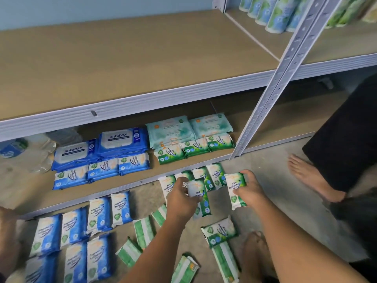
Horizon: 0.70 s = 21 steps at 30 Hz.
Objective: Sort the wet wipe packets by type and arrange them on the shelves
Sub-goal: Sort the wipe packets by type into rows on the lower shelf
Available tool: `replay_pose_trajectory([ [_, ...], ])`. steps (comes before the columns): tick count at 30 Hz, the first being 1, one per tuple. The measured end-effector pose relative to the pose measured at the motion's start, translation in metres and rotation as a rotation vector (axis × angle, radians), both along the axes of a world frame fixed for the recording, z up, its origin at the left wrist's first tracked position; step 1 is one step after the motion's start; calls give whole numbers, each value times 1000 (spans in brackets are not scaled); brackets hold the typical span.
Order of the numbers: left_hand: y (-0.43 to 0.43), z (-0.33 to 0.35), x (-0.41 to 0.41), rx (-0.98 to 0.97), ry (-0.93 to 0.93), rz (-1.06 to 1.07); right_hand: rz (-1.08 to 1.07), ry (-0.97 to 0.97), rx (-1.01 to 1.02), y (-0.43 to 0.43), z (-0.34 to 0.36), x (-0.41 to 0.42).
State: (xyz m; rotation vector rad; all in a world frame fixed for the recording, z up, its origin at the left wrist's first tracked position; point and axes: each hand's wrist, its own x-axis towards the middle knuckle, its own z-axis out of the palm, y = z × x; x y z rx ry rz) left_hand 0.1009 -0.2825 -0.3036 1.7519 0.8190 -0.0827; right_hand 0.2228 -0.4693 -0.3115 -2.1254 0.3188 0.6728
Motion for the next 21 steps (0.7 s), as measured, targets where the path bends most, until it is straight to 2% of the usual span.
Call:
replay_pose_trajectory([
  [9,3,-77,97,314,294,-36,60,-30,-66,2,-78,60],
  [15,3,-115,121,466,341,-171,9,-17,31,14,-117,77],
  [18,2,-124,122,632,391,-285,13,-16,62,21,-128,82],
  [21,4,-135,122,788,345,-339,29,-19,60,27,-135,85],
])
